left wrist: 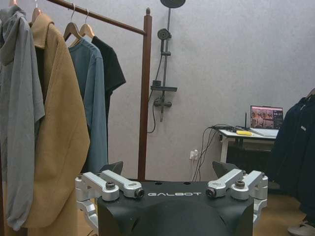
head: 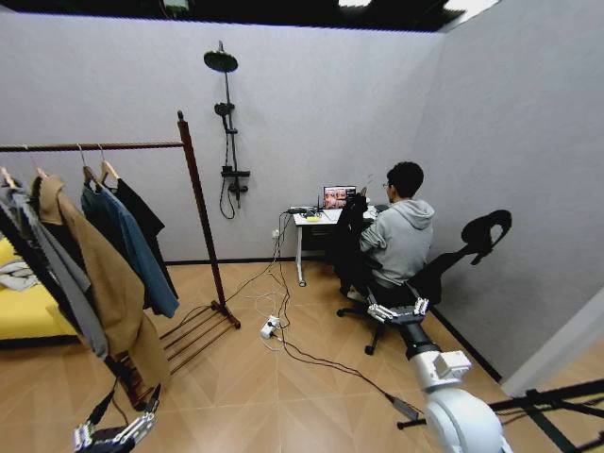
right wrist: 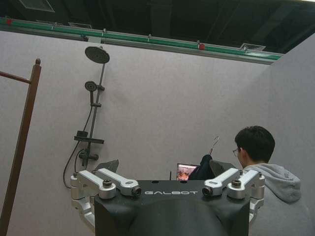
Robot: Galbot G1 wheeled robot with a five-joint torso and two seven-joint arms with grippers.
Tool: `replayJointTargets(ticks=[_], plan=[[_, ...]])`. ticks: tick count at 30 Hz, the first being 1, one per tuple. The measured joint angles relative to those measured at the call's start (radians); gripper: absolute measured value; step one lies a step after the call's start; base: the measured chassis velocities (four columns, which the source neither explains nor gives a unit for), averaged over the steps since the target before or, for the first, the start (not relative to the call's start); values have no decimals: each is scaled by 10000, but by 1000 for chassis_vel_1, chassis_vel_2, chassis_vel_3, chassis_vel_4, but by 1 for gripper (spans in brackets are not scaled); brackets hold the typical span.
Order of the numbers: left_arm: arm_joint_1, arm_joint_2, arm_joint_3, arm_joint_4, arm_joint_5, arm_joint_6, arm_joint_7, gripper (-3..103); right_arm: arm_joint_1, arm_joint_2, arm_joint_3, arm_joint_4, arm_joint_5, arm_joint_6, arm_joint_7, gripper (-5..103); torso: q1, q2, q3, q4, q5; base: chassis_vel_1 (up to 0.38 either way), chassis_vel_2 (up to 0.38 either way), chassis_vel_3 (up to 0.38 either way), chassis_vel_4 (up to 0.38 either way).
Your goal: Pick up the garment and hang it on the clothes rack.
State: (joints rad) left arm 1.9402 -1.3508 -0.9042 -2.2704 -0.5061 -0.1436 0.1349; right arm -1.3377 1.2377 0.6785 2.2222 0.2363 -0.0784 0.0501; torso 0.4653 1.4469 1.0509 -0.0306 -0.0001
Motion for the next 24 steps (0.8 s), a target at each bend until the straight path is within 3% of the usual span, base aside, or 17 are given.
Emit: replayJointTargets(ticks=[24], plan=[[0,0,0,0,0,0,0,100,176,296,8,56,-354,-215,0,100,0,0,0,1,-1,126,-127,-121,122]])
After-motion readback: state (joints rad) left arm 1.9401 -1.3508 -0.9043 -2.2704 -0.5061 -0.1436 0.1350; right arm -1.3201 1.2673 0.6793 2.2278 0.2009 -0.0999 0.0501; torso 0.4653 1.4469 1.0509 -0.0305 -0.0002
